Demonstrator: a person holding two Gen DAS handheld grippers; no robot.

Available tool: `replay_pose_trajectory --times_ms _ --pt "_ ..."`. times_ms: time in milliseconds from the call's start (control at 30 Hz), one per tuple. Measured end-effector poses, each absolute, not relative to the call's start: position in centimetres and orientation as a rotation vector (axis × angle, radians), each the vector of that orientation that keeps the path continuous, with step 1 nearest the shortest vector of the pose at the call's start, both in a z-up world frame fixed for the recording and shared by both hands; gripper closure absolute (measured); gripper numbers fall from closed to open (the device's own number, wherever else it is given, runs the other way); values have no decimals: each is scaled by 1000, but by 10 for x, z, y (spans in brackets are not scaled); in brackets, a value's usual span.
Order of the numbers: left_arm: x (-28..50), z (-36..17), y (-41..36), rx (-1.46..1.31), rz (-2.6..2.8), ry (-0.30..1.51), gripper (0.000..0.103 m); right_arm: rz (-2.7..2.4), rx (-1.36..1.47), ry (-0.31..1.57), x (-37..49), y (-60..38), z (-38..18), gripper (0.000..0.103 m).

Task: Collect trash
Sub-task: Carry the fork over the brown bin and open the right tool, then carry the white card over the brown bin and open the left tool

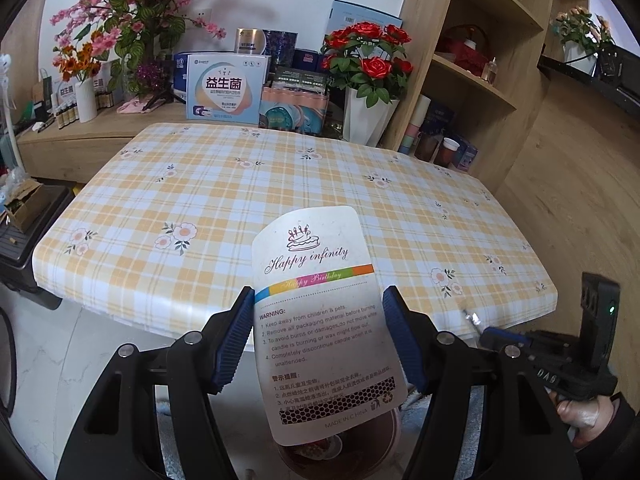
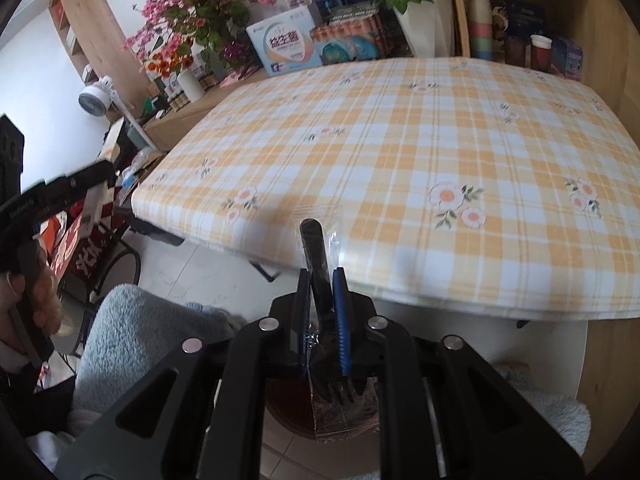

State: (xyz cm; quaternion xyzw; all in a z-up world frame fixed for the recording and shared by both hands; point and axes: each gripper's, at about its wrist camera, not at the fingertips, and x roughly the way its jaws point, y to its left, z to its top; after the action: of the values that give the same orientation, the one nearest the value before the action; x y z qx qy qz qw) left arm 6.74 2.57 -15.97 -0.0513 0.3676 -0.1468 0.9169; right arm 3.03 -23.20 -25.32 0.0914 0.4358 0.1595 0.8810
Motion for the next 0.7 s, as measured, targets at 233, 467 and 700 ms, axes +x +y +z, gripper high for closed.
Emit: replay_pose_trajectory --times_ms 233,467,700 --pt "66 -169 25 -112 -312 774 39 379 186 992 29 -215 -276 84" --pt "68 -174 23 -121 -330 785 39 376 198 974 34 -213 -270 48" --pt "54 -176 8 -130 -392 803 38 262 239 830 43 -246 -229 6"
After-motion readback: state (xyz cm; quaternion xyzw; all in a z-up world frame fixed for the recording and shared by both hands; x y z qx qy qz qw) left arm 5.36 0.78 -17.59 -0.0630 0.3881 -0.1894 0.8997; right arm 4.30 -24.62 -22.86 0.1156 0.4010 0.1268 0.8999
